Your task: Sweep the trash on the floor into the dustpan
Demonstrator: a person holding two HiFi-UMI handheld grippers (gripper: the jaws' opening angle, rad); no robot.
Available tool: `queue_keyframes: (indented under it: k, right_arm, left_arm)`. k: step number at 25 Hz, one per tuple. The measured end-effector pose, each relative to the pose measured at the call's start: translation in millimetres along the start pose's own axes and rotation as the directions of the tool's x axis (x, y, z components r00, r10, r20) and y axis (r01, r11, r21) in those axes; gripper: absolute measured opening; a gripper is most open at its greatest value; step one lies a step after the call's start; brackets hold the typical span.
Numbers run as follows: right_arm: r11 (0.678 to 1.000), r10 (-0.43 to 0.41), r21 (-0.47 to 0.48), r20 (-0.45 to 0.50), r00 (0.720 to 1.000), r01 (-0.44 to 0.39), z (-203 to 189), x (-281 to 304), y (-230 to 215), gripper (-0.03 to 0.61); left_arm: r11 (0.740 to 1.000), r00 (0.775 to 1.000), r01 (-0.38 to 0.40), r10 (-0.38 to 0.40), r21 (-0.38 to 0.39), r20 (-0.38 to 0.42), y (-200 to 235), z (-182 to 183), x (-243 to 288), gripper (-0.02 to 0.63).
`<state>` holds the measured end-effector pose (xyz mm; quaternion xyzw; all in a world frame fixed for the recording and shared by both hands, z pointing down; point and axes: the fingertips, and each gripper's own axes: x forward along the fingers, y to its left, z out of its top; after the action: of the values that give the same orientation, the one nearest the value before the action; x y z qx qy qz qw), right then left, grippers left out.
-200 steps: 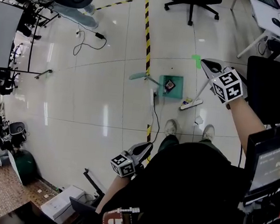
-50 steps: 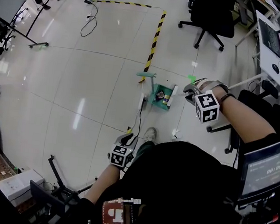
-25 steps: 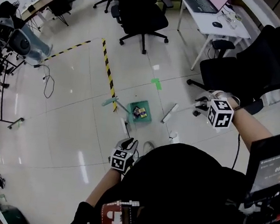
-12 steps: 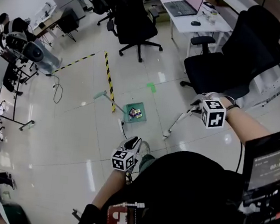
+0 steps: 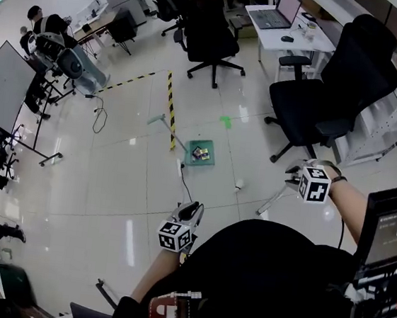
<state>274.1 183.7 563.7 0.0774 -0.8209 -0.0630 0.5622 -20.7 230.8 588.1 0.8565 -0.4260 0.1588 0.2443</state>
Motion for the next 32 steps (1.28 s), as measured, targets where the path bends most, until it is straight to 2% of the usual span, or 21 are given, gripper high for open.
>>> queue_keyframes:
  k: [3,8,13,18,21,32]
  right_arm:
    - [0.999,-0.006,0.047,-0.024,1.000,0.007,-0.3,8.8,33.1,0.094]
    - [0.987,-0.031,0.156,-0.048,0.998,0.038,21.5,17.8,74.8,0.094]
    - [0.980,-0.075,0.177,-0.065,0.995,0.085,42.3,39.6,99.4,0.095]
    - [0.979,-0.068,0.188,-0.052,0.996,0.077,42.7,51.3,126.6,0.095]
    - [0.987,-0.053,0.152,-0.052,0.997,0.060,41.9,55.9,139.6,0.095]
    - [0.992,-0.034,0.122,-0.021,0.999,0.036,40.4,49.5,144.2,0.094]
  left_arm:
    - [1.000,1.000,0.017,-0.017,-0.001,0.007,6.8,-14.1,-25.9,0.069]
    - [0.998,0.997,0.070,-0.070,0.009,-0.018,22.8,-38.4,-76.1,0.068]
    - [0.995,0.995,0.098,-0.098,-0.010,-0.004,42.2,-52.9,-116.9,0.064]
    - [0.998,0.998,0.036,-0.033,-0.050,0.047,42.1,-60.7,-139.2,0.061]
    - [0.997,0.996,0.009,-0.002,-0.078,0.094,38.3,-62.9,-142.9,0.057]
    - [0.997,0.994,-0.026,0.034,-0.073,0.108,27.0,-56.1,-135.7,0.049]
